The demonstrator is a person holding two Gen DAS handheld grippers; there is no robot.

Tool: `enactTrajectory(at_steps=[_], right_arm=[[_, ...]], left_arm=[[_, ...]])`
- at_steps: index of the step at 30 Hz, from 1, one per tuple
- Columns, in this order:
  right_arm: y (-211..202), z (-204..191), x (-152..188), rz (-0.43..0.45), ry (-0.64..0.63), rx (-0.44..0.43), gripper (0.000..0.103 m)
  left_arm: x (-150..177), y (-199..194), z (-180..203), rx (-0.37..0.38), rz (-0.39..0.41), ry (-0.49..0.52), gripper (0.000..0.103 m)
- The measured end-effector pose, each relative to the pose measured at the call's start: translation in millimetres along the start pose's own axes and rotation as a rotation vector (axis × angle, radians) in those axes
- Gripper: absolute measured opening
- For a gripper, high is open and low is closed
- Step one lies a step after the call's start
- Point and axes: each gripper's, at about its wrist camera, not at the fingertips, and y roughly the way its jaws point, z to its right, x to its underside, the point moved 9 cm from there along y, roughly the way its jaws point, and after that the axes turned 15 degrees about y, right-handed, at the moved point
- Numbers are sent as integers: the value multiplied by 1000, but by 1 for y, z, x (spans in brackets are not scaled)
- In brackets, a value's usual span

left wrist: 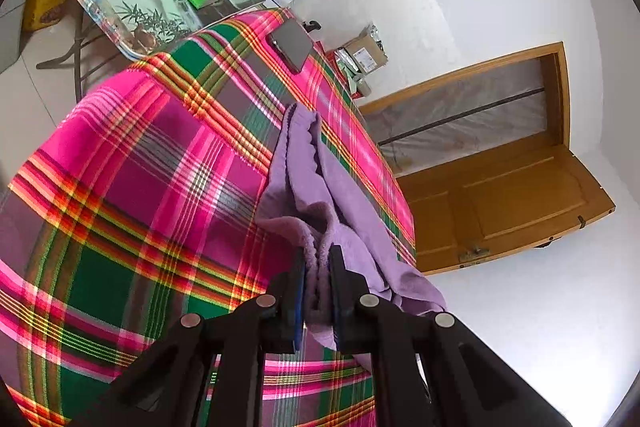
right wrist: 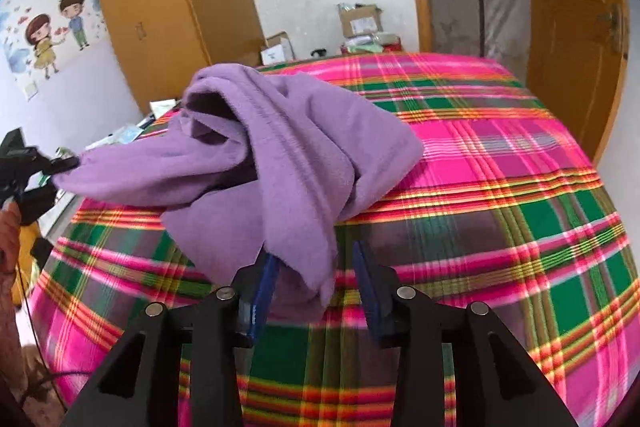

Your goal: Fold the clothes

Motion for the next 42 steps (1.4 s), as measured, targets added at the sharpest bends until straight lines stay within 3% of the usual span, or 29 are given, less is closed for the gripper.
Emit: enactTrajectory(at_steps=[1,3,5,6,9,12,19,21,23,24,27,32,36,42], right_arm=[[2,-1,-3,-2,-2,-2,40],[3,-5,-10,7,-33,6,16],[2,-9,-23,34,-78,34,15],[1,-12,-29,47,-96,38,14],[-6,-19,-55,95,-140,52,13],[-12,-28,-83,145,-192,69,13],[-25,-58,-126,262,-350,148,12],[-33,-71,-132,295,-394,165,12],[-38,-77,-137,313,-414,165,12],[-38,-80,-138,311,-412,162,12],[-34,-79,-134,294,-422,173,12],[-26,-71,-127,263,-390,169,12],[-24,-67,-124,249,-375,164,12],[-20,-62,-120,233,-372,158,12]], left_arm=[[-2,-2,0,-2,6,0,11],[-7,-8,-1,-11,20,8,11],[-14,-14,-1,-22,40,20,10],[-21,-19,0,-35,61,34,0],[-39,-34,4,-75,134,69,0],[-46,-36,7,-81,137,90,0],[-17,-7,16,-88,22,160,1],[-2,7,26,-85,-32,215,8],[14,22,37,-83,-80,272,30],[23,29,43,-84,-104,308,33],[46,53,61,-88,-179,414,34],[66,82,89,-106,-222,564,42],[78,104,100,-199,-247,689,42],[97,129,114,-273,-283,844,42]])
